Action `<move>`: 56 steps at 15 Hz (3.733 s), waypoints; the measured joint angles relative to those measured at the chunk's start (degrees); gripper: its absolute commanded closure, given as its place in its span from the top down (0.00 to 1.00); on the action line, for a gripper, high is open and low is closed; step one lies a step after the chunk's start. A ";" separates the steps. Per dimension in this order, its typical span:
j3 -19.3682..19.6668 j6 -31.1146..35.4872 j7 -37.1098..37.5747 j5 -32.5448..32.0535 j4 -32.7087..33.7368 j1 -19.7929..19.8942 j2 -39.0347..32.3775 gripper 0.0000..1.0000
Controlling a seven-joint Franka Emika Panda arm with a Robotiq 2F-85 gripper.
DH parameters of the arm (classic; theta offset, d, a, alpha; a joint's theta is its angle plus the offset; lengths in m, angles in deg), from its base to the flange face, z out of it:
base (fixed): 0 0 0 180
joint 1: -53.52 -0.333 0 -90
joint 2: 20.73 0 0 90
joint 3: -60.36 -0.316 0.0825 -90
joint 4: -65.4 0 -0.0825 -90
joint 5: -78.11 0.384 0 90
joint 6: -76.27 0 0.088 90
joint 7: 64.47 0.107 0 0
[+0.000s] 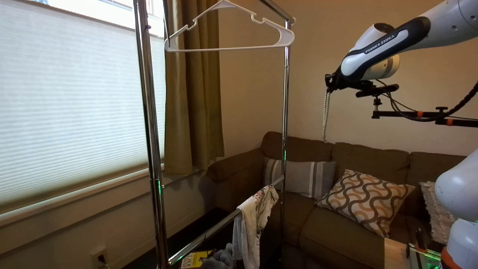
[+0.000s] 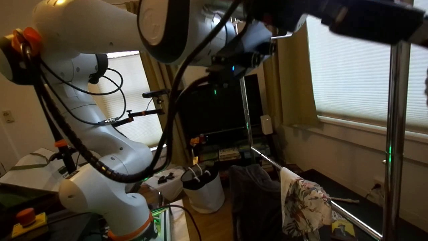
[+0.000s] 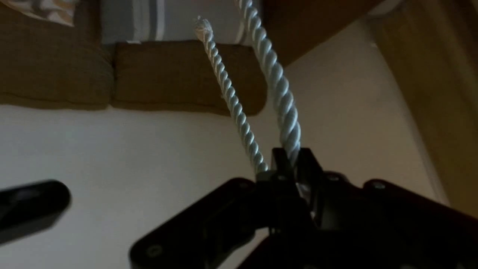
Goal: Move the white cord to the right side of the top rail.
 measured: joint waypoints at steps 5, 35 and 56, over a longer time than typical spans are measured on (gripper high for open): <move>5.89 0.96 -9.11 6.66 6.18 -11.12 0.74 0.03; 30.67 4.58 -35.66 22.03 38.31 -51.76 -1.57 0.03; 51.03 -8.40 -58.91 27.60 49.46 -81.22 -0.89 0.51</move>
